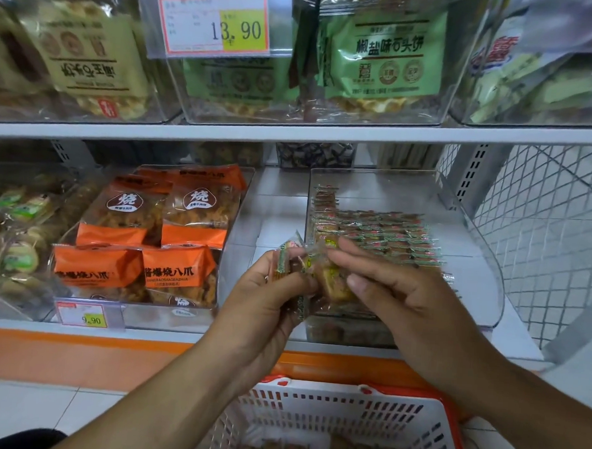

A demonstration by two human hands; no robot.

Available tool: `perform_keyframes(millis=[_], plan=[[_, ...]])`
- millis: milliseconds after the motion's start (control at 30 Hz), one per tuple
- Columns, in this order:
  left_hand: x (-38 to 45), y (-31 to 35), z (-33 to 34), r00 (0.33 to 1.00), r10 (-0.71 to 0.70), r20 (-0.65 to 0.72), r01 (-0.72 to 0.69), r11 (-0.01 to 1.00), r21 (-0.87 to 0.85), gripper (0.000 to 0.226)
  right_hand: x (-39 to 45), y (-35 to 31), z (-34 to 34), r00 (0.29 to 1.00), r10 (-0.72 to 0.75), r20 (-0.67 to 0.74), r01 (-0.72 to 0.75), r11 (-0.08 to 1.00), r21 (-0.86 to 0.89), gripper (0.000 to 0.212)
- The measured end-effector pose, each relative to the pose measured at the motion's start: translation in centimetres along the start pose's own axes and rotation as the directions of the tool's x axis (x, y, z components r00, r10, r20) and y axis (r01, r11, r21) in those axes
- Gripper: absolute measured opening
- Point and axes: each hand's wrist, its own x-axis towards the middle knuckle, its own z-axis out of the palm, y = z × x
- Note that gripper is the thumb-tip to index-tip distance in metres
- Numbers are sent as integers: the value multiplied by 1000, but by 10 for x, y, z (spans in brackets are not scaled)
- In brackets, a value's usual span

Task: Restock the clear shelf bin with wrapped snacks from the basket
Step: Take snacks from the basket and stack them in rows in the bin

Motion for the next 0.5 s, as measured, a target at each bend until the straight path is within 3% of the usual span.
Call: perform_keyframes(millis=[100,233,400,500], plan=[[-1,1,0,1000,13,13,-13,999,29,47,5,0,-1,987,107,-118,-98,992,84,45],[-1,4,-2,999,-3,32,2,999,45,37,8,-1,-4,966,258,-6,-243,918,312,46],[-3,3,-2,999,8,38,-12,995,96,44,9,2,-4,951,309,-11,-287,898,332,22],[-2,4,-1,999,49,9,-50,997,64,48,13,-1,-11,947,316,-61,-249,839,485,37]])
